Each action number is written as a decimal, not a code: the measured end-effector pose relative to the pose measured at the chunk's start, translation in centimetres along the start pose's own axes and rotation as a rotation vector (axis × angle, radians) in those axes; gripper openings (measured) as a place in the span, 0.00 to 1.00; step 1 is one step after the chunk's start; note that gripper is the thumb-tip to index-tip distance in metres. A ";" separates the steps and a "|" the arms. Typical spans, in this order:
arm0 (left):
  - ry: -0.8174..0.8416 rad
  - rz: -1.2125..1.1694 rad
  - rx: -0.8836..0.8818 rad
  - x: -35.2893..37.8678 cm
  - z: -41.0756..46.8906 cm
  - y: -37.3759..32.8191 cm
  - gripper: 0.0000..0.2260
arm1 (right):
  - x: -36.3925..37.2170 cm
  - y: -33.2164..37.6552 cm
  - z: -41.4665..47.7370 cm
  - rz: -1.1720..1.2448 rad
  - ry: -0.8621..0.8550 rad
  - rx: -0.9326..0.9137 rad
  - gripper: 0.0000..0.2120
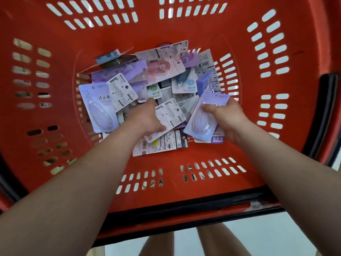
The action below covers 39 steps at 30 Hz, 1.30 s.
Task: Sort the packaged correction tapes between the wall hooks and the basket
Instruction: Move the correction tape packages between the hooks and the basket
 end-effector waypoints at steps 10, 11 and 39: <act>-0.354 0.146 0.093 0.2 -0.4 3.4 0.22 | 2.1 2.2 -1.3 -0.161 0.229 -0.353 0.25; -0.365 0.097 0.089 0.2 -0.4 3.9 0.21 | 2.5 2.2 -1.3 -0.174 0.234 -0.361 0.18; -0.770 -0.258 0.622 -3.5 -6.5 5.1 0.16 | 7.0 4.6 -3.4 0.384 0.346 0.239 0.24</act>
Point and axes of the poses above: each hand's wrist, its own z-axis towards the middle knuckle, its own x-axis out of the palm, y = z × x, the point moved 4 cm from there along z, towards the middle knuckle, and after that the axes turned 10 degrees about -x, right-handed, at the moved point
